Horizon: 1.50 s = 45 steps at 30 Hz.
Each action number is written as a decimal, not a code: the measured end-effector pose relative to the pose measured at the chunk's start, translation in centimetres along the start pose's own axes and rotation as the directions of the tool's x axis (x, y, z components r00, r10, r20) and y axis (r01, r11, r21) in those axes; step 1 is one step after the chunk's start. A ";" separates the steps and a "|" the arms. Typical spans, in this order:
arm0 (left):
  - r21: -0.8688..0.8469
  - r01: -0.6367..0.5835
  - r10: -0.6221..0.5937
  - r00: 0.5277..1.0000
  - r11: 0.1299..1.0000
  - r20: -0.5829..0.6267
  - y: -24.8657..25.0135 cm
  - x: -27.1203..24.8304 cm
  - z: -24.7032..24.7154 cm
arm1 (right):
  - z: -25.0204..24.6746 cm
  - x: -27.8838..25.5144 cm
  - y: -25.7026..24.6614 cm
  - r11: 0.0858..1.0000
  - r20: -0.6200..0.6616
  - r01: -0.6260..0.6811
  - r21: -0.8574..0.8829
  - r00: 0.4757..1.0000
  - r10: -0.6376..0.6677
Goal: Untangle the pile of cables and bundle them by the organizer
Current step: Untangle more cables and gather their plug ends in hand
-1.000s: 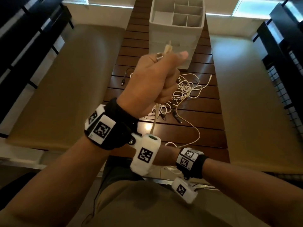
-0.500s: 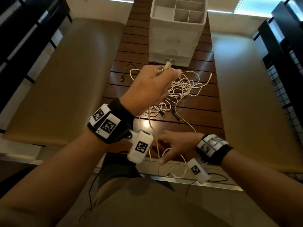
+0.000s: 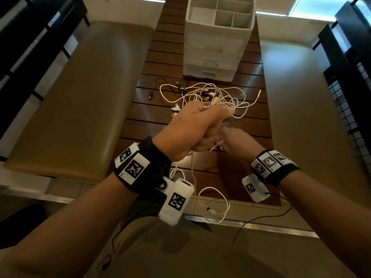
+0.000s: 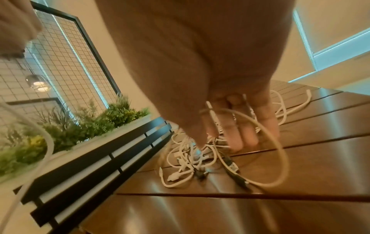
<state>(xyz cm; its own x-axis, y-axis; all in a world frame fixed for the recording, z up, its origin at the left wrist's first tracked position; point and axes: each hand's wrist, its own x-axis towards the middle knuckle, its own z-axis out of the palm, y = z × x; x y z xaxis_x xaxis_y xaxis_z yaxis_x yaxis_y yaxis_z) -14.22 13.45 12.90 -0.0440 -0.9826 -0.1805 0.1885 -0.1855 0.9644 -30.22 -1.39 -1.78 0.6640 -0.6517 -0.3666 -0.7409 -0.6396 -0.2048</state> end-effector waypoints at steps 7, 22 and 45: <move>-0.039 0.009 -0.009 1.000 0.999 -0.018 0.0 -0.2 0.8 | 3.3 2.5 -2.6 0.965 -0.279 0.263 0.000 0.926 -0.252; -0.015 -0.124 0.123 0.991 0.992 -0.046 1.1 0.4 -0.3 | 4.7 -4.0 -4.9 0.939 0.579 0.035 0.343 0.779 -0.241; 0.038 -0.299 0.301 0.947 0.954 -0.113 -0.2 5.2 -0.6 | 3.7 0.2 -8.8 0.666 -0.128 0.223 0.712 0.974 -0.188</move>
<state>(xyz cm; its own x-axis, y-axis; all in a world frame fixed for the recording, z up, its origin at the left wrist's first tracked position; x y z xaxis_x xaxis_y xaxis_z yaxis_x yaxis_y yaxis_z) -13.88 8.32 11.66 0.1263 -0.9872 0.0976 0.1559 0.1169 0.9808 -23.92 5.64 -3.46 0.7990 -0.5664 -0.2017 -0.4174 -0.2810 -0.8642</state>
